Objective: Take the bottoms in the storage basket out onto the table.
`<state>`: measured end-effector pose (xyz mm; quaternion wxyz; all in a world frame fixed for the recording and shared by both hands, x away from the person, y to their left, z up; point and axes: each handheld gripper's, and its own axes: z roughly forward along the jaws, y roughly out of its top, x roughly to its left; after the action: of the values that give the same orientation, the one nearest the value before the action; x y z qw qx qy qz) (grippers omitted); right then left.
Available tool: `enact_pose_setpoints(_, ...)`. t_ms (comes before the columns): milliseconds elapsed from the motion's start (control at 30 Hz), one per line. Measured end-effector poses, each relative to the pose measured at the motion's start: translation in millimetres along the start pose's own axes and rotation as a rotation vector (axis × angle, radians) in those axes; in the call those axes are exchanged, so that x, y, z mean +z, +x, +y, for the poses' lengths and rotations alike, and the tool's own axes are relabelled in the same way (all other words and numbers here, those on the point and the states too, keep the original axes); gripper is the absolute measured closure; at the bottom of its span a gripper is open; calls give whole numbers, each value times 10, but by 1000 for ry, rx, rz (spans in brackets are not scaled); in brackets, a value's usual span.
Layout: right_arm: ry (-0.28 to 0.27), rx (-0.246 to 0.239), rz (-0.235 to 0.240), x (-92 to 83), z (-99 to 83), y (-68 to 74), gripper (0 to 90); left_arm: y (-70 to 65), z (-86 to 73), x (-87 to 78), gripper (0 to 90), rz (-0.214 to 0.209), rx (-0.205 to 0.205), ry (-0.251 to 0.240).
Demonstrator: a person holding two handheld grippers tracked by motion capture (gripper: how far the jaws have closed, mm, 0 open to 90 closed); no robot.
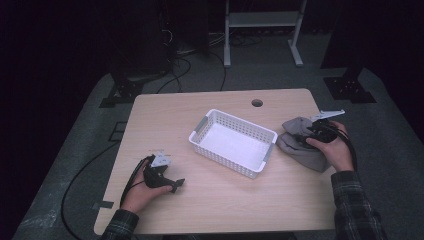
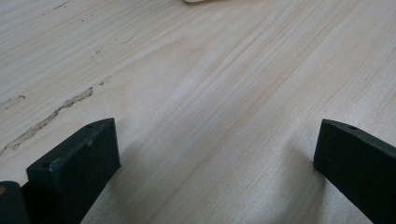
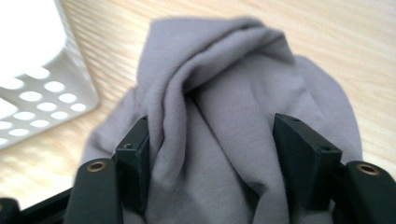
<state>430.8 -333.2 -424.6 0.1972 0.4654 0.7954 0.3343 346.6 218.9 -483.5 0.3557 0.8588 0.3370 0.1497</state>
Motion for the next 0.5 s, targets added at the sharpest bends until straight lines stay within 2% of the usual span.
enact_pose_setpoints(100,-22,13,20,-50,22,7,347,0,0,-1,0,0,-1,0)
enact_pose_setpoints(267,-55,12,38,-160,77,20,420,0,0,0,0,0,0,0)
enact_pose_setpoints(333,-85,22,52,-243,113,44,507,1,0,-1,0,-1,2,1)
enact_pose_setpoints(400,-91,23,60,-265,129,59,529,2,1,0,0,-2,4,1)
enact_pose_setpoints(500,-117,6,79,-314,171,106,644,1,1,1,0,-3,3,0)
